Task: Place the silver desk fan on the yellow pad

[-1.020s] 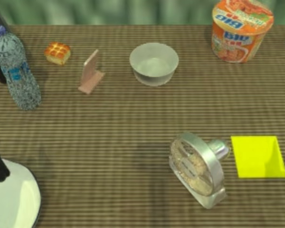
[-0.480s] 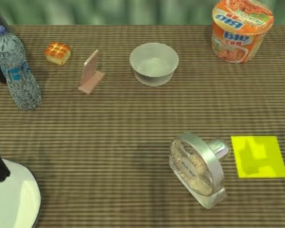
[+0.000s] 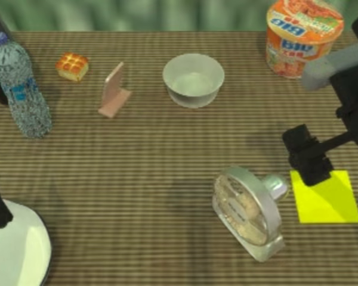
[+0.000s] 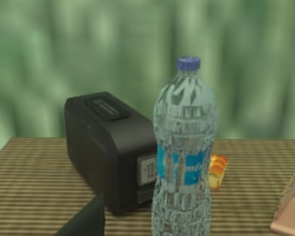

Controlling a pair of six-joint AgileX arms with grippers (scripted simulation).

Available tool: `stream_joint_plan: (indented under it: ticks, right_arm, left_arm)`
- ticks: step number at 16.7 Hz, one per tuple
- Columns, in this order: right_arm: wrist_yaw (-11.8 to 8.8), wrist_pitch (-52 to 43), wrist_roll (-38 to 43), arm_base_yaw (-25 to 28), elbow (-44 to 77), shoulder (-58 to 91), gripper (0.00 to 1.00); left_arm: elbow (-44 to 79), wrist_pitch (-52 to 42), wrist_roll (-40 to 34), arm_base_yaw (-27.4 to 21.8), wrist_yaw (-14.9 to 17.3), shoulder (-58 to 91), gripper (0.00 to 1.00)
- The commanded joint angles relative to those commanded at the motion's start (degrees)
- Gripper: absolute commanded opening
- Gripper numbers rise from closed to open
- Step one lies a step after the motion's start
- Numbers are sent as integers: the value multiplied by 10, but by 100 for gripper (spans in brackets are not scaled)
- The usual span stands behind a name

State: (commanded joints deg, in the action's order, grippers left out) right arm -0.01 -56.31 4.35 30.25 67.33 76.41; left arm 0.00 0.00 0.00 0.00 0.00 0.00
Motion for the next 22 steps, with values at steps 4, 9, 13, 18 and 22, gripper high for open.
stream_joint_plan:
  ticks: [4,9,13,18,22]
  right_arm:
    - [1,-124,12,66,163,182,100]
    - [1,-207,21,112,272,305,100]
    - [1,-213,22,115,279,312,100]
    - [1,-188,21,114,255,313,100]
    - [1,-118,23,115,192,319,100]
  left_arm:
    - [0,0,0,0,0,0,100]
    - [0,0,0,0,0,0,100]
    - [0,0,0,0,0,0,100]
    - [0,0,0,0,0,0,100]
    - [0,0,0,0,0,0,100]
